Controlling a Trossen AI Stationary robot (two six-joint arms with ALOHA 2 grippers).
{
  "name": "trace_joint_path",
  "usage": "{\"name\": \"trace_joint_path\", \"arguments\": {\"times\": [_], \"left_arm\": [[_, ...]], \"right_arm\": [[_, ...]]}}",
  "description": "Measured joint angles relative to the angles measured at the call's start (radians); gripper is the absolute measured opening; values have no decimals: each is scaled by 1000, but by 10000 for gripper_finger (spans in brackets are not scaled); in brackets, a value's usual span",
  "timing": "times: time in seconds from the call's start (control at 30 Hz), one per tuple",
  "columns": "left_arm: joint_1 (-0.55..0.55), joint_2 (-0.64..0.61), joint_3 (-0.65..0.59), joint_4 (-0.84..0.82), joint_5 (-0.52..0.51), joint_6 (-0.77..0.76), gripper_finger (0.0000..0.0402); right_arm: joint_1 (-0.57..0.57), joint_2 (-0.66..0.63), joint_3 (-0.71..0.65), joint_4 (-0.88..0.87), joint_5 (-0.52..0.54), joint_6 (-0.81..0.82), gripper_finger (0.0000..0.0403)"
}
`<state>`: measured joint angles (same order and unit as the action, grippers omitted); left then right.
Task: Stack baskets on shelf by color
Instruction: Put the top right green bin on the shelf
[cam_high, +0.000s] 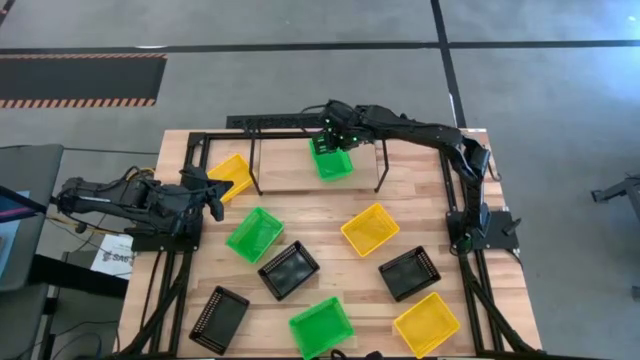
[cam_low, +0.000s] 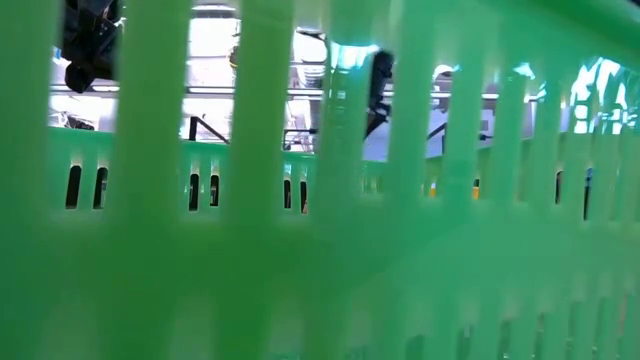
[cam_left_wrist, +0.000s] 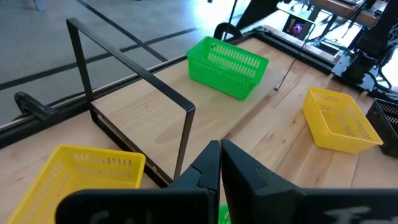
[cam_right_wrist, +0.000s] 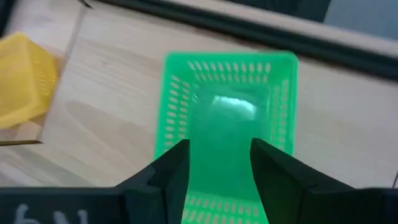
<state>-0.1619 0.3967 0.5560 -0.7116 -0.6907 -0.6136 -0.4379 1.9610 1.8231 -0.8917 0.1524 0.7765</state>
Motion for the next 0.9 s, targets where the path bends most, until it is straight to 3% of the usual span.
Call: {"name": "trace_joint_path", "arguments": {"times": [0.2, 0.43, 0.73, 0.9], "left_arm": [[0, 0, 0, -8, 0, 0, 0], [0, 0, 0, -8, 0, 0, 0], [0, 0, 0, -9, -1, -13, 0], [0, 0, 0, -12, -3, -19, 0]], "right_arm": [[13, -1, 72, 14, -17, -77, 150], [70, 5, 76, 101, -52, -177, 13], [76, 81, 78, 304, -203, -175, 3], [79, 158, 77, 274, -232, -167, 2]]}}
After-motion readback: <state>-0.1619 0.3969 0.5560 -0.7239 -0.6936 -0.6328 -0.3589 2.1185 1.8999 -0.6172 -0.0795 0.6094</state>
